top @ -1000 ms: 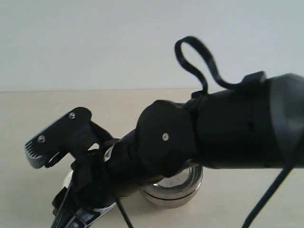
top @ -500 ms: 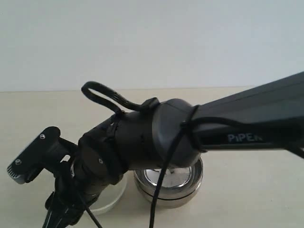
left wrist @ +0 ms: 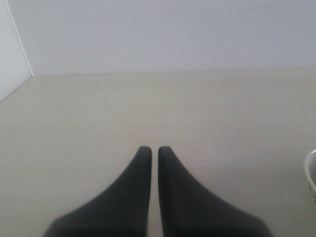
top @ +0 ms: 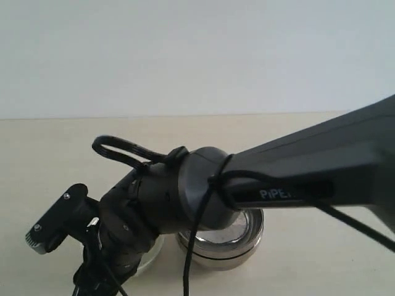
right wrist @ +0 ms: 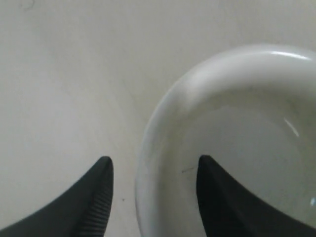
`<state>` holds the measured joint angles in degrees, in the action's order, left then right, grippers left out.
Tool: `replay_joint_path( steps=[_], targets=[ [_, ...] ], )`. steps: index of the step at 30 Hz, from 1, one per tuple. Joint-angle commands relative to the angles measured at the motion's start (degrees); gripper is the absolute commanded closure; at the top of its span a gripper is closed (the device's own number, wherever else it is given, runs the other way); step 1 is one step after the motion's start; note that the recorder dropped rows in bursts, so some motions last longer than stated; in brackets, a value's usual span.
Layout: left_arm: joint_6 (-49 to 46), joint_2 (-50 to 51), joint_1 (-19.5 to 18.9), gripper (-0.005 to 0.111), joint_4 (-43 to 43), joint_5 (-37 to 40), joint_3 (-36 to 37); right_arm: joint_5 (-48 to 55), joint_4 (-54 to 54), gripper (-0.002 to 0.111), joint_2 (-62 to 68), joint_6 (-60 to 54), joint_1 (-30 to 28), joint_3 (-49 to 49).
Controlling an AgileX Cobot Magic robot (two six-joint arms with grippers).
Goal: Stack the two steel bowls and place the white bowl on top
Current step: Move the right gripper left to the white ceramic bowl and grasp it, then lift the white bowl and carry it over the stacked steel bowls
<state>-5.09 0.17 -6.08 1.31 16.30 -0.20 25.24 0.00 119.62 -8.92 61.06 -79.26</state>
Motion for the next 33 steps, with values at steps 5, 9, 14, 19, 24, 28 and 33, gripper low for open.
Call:
replay_joint_path(
  steps=[5, 9, 14, 19, 24, 28, 33],
  targets=[
    [0.6, -0.2, 0.0, 0.102, 0.2, -0.4, 0.2, -1.2, -0.8, 0.080, 0.9, 0.5, 0.1, -0.3],
    [0.6, -0.2, 0.0, 0.102, 0.2, -0.4, 0.2, -1.5, -0.8, 0.108, 0.9, -0.7, 0.1, -0.3],
    [0.6, -0.2, 0.0, 0.102, 0.2, -0.4, 0.2, -1.7, -0.8, 0.108, 0.3, -1.2, 0.1, -0.3],
    [0.6, -0.2, 0.0, 0.102, 0.2, -0.4, 0.2, -0.7, -1.6, 0.108, -3.9, -2.2, 0.1, -0.3],
    [0.6, -0.2, 0.0, 0.102, 0.2, -0.4, 0.2, 1.8, -3.1, 0.108, -9.5, -2.2, 0.1, -0.3],
    [0.6, -0.2, 0.0, 0.102, 0.2, -0.4, 0.2, 5.7, -9.0, 0.108, -13.4, 2.1, 0.1, -0.3],
    [0.6, -0.2, 0.0, 0.102, 0.2, -0.4, 0.2, 12.2, -16.5, 0.108, -18.4, 10.7, 0.1, -0.3]
  ],
)
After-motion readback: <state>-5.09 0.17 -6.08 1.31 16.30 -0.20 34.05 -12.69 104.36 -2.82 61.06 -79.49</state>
